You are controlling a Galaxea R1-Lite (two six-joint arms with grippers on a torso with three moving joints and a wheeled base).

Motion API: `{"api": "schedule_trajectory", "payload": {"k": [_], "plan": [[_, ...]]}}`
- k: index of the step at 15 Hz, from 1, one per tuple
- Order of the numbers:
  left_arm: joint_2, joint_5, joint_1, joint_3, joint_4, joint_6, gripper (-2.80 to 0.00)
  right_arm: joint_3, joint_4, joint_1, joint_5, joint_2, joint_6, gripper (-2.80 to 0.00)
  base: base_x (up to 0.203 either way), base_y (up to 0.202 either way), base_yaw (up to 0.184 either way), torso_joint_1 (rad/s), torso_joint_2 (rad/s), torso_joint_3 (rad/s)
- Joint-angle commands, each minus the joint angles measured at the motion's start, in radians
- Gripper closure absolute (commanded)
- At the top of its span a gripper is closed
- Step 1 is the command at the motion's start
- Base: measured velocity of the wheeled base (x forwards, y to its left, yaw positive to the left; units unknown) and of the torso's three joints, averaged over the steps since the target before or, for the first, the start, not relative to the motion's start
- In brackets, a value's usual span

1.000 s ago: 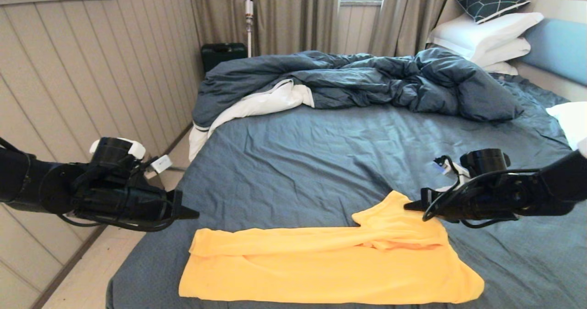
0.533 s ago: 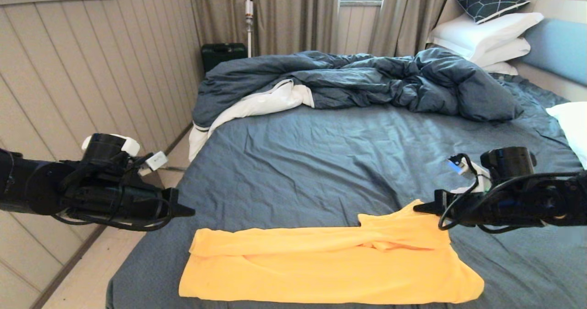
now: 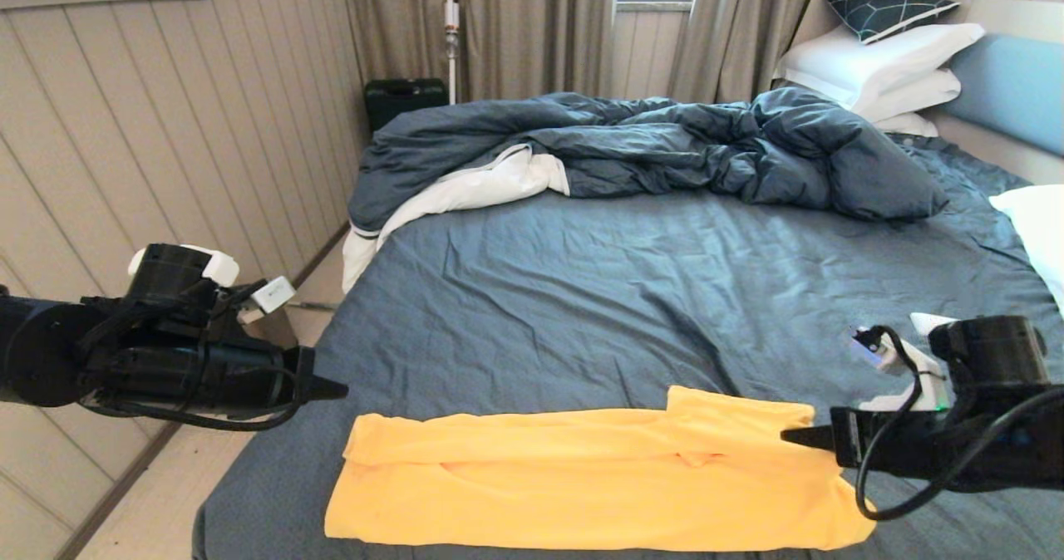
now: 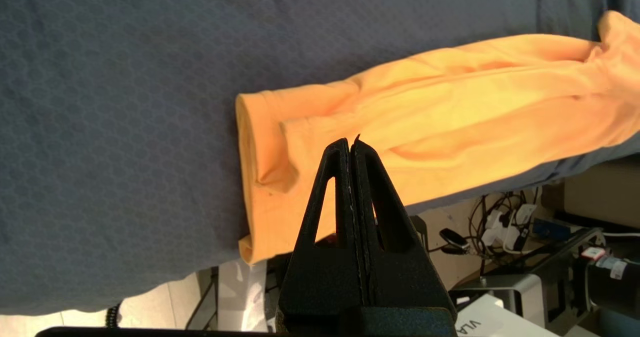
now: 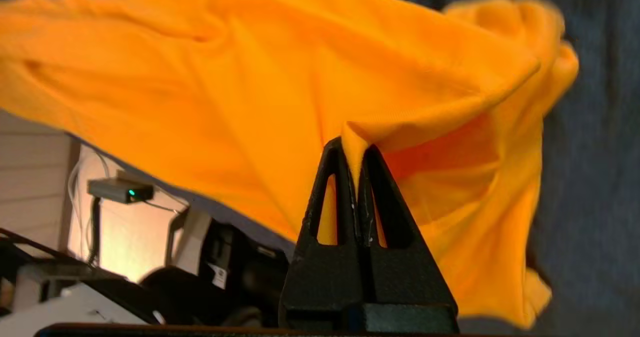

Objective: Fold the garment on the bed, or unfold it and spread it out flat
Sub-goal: Fold the yellow T-shirt

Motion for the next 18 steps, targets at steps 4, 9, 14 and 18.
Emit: {"api": "schedule_trajectory", "payload": {"k": [4,9,14,18], "plan": [[-0.013,-0.007,-0.004,0.025,-0.007,-0.002,0.00,0.066,-0.003,-0.036,-0.004,-0.008,-0.032,0.00,0.000,0.000,0.000,0.000,0.00,0.000],[-0.008,-0.009,-0.004,0.034,-0.007,-0.003,0.00,0.069,-0.006,-0.085,0.007,-0.037,-0.043,-2.80,0.000,0.000,0.000,0.000,0.00,0.000],[-0.042,-0.006,-0.002,0.026,-0.009,-0.023,0.00,-0.021,0.007,-0.136,0.056,-0.129,0.001,-2.80,0.000,0.000,0.000,0.000,0.00,0.000],[-0.132,0.002,0.034,0.038,0.001,-0.072,0.00,-0.102,0.007,-0.071,0.038,-0.023,0.093,0.00,0.000,0.000,0.000,0.000,0.00,0.000]]}}
